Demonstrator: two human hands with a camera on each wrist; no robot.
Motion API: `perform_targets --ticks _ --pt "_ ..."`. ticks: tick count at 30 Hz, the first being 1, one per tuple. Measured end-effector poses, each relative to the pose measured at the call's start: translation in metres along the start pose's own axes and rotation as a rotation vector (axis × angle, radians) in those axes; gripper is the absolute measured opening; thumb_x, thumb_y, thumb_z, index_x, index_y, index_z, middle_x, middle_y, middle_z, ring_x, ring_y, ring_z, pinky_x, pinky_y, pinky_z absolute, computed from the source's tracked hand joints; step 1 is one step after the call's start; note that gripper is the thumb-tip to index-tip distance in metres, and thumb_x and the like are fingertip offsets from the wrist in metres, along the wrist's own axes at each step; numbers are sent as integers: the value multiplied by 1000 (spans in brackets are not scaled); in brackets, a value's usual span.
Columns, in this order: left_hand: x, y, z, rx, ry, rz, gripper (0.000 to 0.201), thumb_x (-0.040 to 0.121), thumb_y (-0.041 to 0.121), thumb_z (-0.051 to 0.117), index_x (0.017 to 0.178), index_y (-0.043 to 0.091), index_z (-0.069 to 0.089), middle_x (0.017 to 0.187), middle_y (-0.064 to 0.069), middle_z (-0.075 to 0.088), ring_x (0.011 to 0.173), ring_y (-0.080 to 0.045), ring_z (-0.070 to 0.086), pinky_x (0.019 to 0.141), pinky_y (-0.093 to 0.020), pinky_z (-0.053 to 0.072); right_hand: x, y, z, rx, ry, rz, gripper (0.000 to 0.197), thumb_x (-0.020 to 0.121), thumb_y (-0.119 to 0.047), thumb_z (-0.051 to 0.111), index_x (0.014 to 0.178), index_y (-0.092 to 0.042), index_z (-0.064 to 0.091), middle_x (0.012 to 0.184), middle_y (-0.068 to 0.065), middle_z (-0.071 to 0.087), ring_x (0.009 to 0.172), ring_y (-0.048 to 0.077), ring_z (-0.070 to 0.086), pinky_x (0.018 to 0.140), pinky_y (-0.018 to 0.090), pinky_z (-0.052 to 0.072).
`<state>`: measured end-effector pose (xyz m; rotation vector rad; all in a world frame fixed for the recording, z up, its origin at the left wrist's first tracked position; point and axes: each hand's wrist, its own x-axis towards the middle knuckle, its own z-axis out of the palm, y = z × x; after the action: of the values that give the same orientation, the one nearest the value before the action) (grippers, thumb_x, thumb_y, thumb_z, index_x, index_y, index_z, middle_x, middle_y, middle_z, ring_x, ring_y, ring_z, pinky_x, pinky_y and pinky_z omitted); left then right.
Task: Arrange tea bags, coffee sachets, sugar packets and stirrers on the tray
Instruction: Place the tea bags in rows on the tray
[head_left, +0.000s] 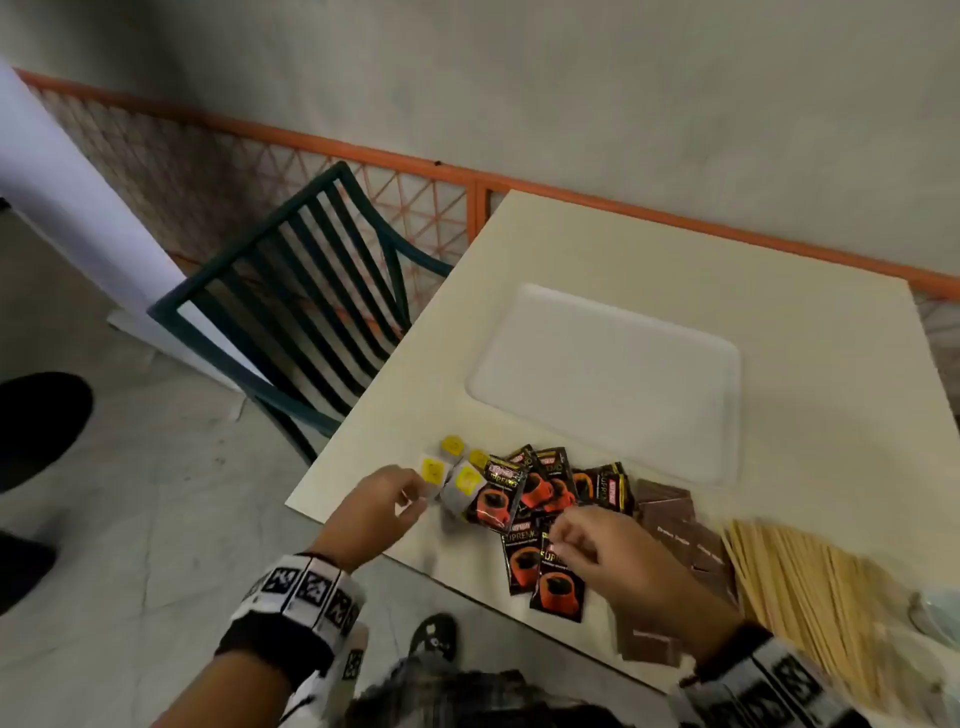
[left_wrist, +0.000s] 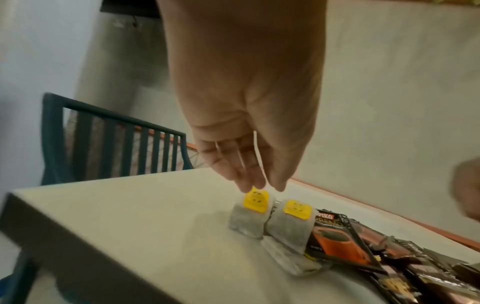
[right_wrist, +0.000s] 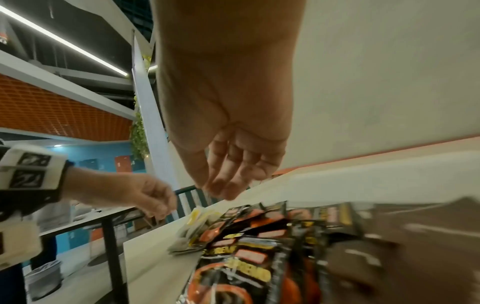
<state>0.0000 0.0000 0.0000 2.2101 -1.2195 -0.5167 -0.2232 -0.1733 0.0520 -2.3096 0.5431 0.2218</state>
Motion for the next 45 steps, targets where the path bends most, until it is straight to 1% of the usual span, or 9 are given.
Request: perform_targets --ticks 5,11,16,20,24,32,37,41,45 --pt "34 -4 -4 -23 -28 -162 39 78 23 71 109 8 51 94 1 44 80 -15 47 76 -24 40 71 -36 26 -85 110 -35 28 92 -35 50 116 -22 51 101 -9 48 95 10 49 75 21 37" --pt "52 -17 -8 -60 -268 -232 38 75 29 71 97 21 41 79 5 52 76 -17 54 68 -26 43 115 -41 51 -258 162 132 36 88 -32 50 120 -16 46 120 5 44 113 23 43 88 31 41" --pt "59 -32 -15 -31 -329 -126 24 80 21 65 68 23 45 69 7 50 77 -17 54 67 -23 42 124 -43 59 -195 159 159 35 79 -34 43 102 -10 51 106 8 48 100 23 44 82 30 37" --pt "56 -35 -25 -237 -305 -192 18 83 23 64 70 21 52 72 5 58 67 -8 53 62 -14 40 116 -50 51 185 181 141 10 81 -24 52 79 -14 52 70 -1 51 61 8 44 55 17 34" --pt "59 -35 -33 -522 -194 -349 13 87 20 61 81 12 53 78 -9 62 74 -19 57 79 -38 52 116 -50 37 334 137 96 13 79 -23 69 87 -18 60 73 0 60 64 7 51 62 21 40" --pt "56 -6 -38 -857 -367 -415 32 97 32 42 106 7 60 102 -13 69 93 -21 66 73 -24 53 140 -68 34 427 209 70 18 78 -22 72 85 -22 55 66 -9 51 55 0 46 52 10 36" --pt "50 -11 -38 -817 -297 -326 7 90 16 57 96 12 59 92 -7 66 80 -10 62 66 -17 50 149 -63 32 425 241 89 18 81 -30 69 86 -20 55 62 -8 50 56 2 46 54 12 38" --pt "45 -25 -36 -769 -100 -419 6 89 9 59 84 13 57 89 -14 61 78 -18 59 70 -23 53 158 -46 37 86 298 187 33 88 -44 55 102 -14 60 96 3 63 95 18 58 80 27 44" --pt "40 -31 -37 -756 -18 -481 5 89 11 58 85 9 57 91 -18 61 77 -20 60 69 -25 53 164 -39 48 -290 112 259 54 86 -57 48 125 -19 51 127 4 44 123 25 34 100 39 28"
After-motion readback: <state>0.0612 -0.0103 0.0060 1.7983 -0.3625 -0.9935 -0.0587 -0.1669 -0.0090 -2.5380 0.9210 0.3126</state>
